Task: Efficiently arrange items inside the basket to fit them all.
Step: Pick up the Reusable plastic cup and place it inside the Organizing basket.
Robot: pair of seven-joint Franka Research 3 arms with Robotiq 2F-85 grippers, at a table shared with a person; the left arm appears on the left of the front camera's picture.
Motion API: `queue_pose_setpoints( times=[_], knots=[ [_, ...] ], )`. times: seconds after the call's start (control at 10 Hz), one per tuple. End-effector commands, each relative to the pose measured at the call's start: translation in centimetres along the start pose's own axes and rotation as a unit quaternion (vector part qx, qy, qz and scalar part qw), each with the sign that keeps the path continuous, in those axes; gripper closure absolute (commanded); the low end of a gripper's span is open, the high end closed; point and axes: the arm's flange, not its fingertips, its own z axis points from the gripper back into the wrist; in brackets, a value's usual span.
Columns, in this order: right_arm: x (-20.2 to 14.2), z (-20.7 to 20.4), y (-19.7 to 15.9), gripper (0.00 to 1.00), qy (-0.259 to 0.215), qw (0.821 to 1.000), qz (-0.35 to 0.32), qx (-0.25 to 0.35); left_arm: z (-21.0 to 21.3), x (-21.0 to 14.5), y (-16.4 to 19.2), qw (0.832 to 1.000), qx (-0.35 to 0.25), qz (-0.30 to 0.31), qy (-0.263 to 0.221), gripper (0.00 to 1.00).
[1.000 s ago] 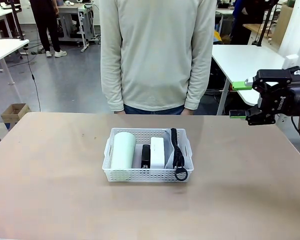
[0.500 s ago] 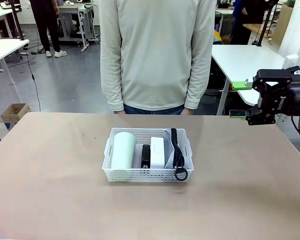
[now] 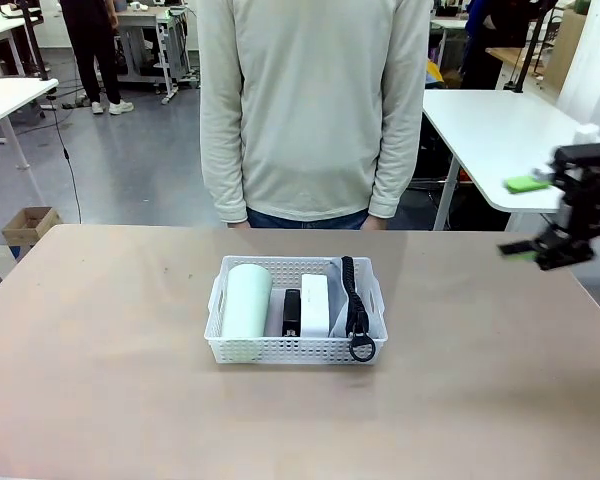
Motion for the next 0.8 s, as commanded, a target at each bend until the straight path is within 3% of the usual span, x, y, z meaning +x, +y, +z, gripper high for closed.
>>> queue_pose_setpoints(
  times=[0.0,0.2,0.3,0.4,0.7],
  knots=[
    [1.7,5.2,-2.5,0.0,0.043,0.997,-0.06,0.009,0.1,0.0,-0.1,1.0,-0.005,-0.002,-0.006,0.0],
    [0.9,7.2,-5.5,0.0,0.013,0.997,-0.059,0.041,0.1,0.0,-0.1,1.0,-0.005,-0.002,-0.006,0.0],
    [1.2,7.1,-6.5,0.0,-0.048,0.996,-0.079,0.014,0.1,0.0,-0.1,1.0,-0.005,-0.002,-0.006,0.0],
    [0.4,6.6,-5.2,0.0,0.026,0.996,-0.078,0.034,0.1,0.0,-0.1,1.0,-0.005,-0.002,-0.006,0.0],
    [0.4,6.6,-5.2,0.0,0.026,0.996,-0.078,0.034,0.1,0.0,-0.1,1.0,-0.005,-0.002,-0.006,0.0]
  ],
)
